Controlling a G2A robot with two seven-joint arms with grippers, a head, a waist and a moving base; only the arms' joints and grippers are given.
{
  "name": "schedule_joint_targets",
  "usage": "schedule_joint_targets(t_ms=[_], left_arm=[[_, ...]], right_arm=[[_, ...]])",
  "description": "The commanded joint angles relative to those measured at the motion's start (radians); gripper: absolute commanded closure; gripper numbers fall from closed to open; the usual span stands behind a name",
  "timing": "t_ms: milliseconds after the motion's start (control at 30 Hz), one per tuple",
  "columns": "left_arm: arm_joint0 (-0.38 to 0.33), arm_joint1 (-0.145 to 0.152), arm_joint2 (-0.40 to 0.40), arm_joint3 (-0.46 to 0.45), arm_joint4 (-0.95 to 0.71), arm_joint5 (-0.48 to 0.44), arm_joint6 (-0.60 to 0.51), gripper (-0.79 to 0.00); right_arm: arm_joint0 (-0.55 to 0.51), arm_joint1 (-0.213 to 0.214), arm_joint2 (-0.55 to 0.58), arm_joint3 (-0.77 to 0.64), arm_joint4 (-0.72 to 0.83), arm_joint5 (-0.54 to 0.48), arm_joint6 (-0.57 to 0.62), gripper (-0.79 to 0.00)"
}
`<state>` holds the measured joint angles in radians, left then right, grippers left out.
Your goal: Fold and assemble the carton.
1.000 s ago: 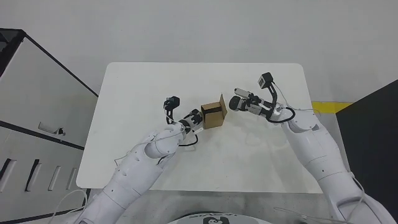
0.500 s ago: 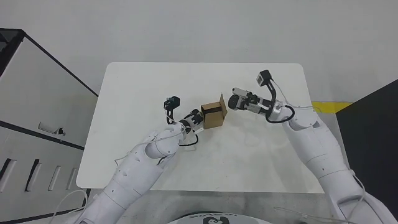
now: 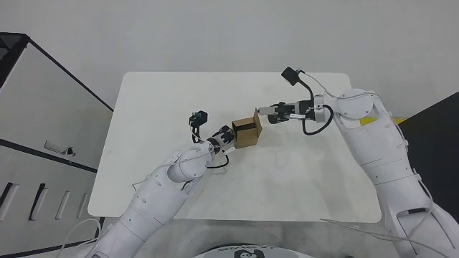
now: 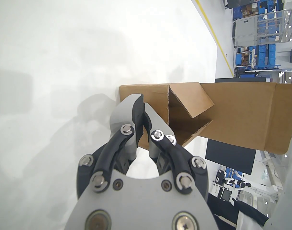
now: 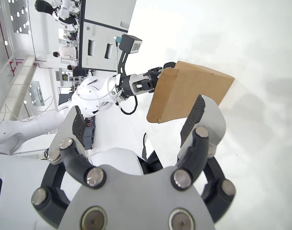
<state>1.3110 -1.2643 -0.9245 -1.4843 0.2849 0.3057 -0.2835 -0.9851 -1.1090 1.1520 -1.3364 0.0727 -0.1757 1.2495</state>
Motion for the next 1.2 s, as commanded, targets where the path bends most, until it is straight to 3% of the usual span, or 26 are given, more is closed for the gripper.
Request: schedule_joint_targets(t_ms=[0, 433, 800, 900, 1100, 1167], left_arm=[[0.000, 0.000, 0.000, 0.000, 0.000, 0.000, 0.000, 0.000], [0.000, 0.000, 0.000, 0.000, 0.000, 0.000, 0.000, 0.000], [0.000, 0.000, 0.000, 0.000, 0.000, 0.000, 0.000, 0.000], [0.000, 0.000, 0.000, 0.000, 0.000, 0.000, 0.000, 0.000], [0.000, 0.000, 0.000, 0.000, 0.000, 0.000, 0.000, 0.000], [0.000, 0.000, 0.000, 0.000, 0.000, 0.000, 0.000, 0.000]], right_arm=[[0.000, 0.000, 0.000, 0.000, -0.001, 0.000, 0.000, -0.785], [-0.001, 0.013, 0.017, -0.010, -0.016, 0.027, 0.051, -0.785], [-0.024, 0.040, 0.042, -0.010, -0.188, 0.069, 0.024, -0.779], [-0.022, 0.037, 0.018, -0.005, -0.179, 0.063, 0.020, -0.634], [0.014, 0.026, -0.034, 0.006, -0.174, 0.048, 0.002, -0.514], [0.027, 0.023, -0.051, 0.016, -0.173, 0.043, -0.002, -0.409]])
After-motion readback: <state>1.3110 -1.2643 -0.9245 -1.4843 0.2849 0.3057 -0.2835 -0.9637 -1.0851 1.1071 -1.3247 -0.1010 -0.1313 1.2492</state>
